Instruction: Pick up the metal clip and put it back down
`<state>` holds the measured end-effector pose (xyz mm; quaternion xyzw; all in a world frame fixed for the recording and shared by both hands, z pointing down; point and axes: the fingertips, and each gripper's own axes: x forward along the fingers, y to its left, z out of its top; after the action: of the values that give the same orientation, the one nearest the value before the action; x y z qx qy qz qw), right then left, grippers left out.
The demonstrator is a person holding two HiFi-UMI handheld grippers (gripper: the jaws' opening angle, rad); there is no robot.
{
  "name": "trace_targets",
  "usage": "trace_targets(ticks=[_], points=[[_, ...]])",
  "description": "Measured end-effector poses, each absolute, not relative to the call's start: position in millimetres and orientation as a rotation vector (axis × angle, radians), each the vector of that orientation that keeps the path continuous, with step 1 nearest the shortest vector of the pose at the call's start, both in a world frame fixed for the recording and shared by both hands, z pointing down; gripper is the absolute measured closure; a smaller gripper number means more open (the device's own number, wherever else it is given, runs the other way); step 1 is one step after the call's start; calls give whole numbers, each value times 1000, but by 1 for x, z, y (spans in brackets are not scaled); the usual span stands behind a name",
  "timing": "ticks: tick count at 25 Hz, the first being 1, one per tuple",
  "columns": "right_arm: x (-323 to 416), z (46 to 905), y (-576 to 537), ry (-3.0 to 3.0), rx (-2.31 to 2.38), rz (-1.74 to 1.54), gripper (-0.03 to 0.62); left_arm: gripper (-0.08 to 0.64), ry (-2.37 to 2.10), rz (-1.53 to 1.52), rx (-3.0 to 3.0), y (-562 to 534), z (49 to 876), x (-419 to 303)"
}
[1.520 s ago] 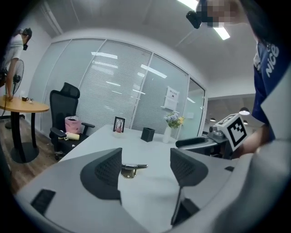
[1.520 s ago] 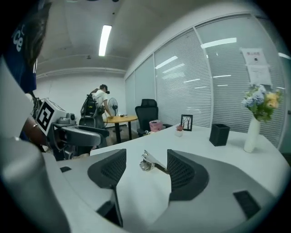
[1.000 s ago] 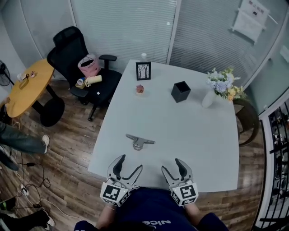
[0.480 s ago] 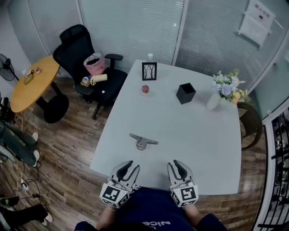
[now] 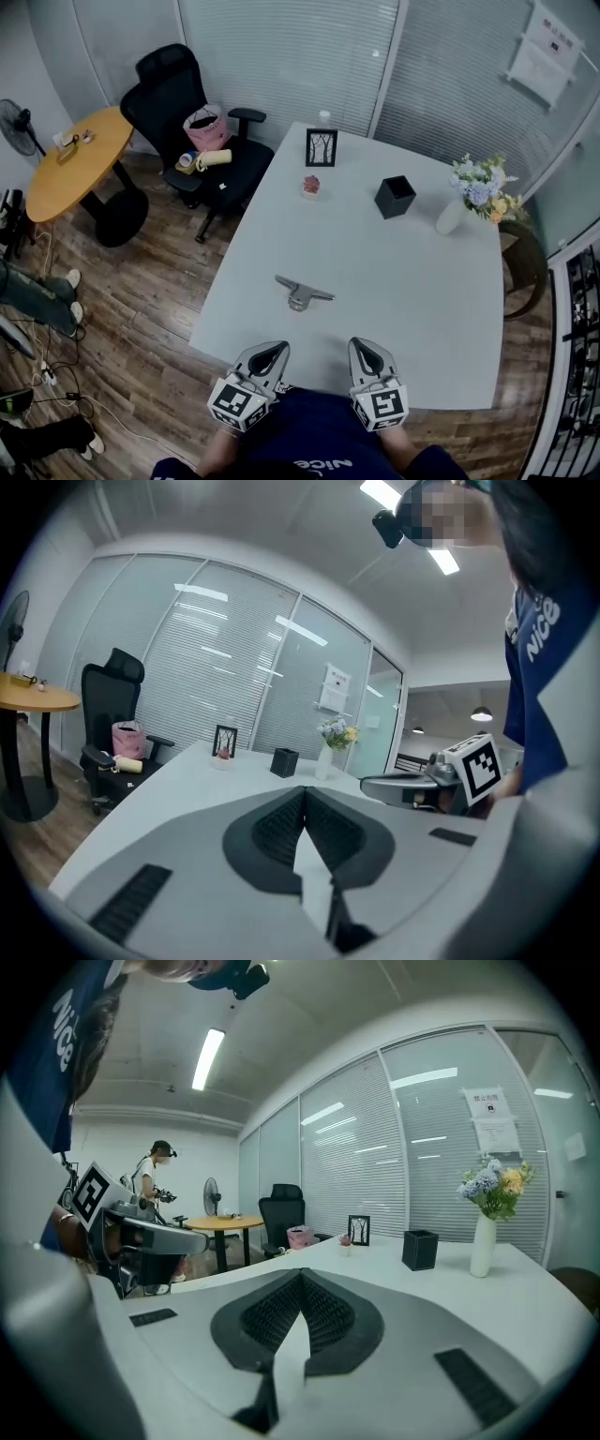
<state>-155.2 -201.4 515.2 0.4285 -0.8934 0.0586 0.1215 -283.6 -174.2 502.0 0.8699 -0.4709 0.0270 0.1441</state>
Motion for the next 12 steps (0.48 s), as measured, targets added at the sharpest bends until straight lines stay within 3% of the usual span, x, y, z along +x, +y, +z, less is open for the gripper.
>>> trace_targets(ticks=[12], points=[[-164,525,-204,-2570,1216,178,584,557,-1376,123,2504,-174,507,-286]])
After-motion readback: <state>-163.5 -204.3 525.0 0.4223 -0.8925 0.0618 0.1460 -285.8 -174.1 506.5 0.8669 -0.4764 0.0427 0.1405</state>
